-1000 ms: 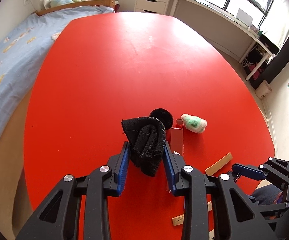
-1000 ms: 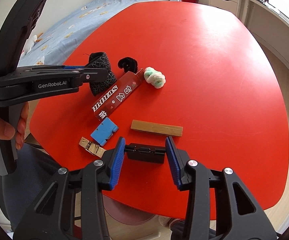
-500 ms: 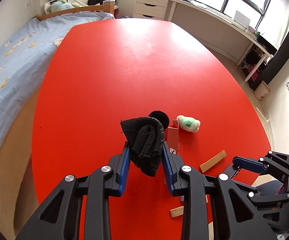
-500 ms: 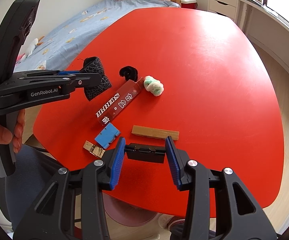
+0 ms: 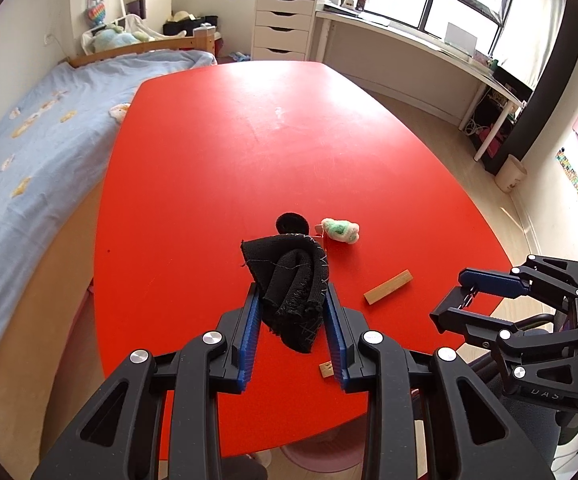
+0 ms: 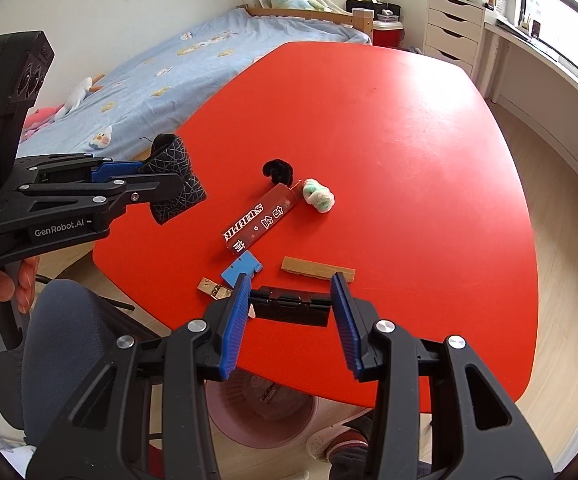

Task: Collect trash
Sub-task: 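Carry the glove and clip to the pink bin and open both tools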

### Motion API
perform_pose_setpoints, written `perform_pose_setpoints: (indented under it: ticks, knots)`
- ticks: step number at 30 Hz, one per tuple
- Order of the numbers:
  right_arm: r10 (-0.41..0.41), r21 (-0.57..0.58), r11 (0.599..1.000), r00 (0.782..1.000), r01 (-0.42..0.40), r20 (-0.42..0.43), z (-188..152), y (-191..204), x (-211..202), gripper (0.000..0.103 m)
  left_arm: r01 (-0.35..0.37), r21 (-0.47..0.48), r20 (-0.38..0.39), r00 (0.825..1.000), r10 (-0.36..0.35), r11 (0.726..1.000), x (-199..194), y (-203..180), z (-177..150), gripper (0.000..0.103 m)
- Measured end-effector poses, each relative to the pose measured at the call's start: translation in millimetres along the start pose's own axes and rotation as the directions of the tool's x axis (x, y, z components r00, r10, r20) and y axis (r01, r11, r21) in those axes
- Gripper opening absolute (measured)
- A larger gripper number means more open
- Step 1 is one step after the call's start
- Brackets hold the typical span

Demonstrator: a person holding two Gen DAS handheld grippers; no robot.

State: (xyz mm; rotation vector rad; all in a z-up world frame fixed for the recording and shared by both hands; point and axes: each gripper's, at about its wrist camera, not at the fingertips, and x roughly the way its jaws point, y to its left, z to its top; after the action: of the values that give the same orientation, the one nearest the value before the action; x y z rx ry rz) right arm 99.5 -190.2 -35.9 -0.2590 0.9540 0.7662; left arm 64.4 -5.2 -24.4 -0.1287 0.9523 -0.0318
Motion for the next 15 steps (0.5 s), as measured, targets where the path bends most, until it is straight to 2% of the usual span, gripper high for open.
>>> perform_pose_setpoints:
  ticks: [15]
  knots:
    - [0.041, -0.027, 0.999, 0.996, -0.039, 0.081, -27, 19, -65, 0.041, 0.061, 0.038, 0.038, 0.997, -0.062, 0.997, -50, -20, -40, 0.03]
